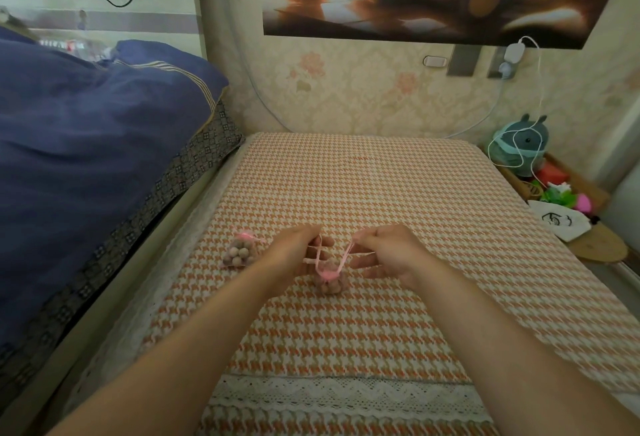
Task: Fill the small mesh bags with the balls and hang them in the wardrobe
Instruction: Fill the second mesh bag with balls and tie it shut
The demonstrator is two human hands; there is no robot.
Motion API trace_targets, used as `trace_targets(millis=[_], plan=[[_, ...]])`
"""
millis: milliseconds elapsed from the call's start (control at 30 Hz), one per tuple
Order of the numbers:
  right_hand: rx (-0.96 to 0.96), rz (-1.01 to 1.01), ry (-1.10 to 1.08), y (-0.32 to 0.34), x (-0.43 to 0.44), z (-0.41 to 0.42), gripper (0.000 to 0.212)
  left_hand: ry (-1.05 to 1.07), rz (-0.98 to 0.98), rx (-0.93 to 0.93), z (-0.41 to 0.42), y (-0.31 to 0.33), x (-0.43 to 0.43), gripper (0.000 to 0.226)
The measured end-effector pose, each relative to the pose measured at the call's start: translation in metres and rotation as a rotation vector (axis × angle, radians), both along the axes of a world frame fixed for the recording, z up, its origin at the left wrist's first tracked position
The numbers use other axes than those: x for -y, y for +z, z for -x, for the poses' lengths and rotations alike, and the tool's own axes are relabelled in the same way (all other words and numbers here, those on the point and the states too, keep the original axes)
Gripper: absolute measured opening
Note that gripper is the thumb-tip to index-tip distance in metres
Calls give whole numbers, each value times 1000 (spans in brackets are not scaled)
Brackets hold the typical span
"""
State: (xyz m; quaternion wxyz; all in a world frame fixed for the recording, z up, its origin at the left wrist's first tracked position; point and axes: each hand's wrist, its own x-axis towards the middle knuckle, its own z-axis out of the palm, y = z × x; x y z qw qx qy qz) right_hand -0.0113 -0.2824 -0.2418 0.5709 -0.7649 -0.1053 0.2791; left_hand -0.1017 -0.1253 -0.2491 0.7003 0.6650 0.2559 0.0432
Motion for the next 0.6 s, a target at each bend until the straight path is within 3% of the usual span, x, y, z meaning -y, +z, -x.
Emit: trace_targets(millis=[267,600], plan=[[247,78,57,-8,-16,5,9,-249,-239,-77,-2,-7,2,38],[176,130,60,-8,-19,2,21,-195,-84,-87,-4,-12,0,31]])
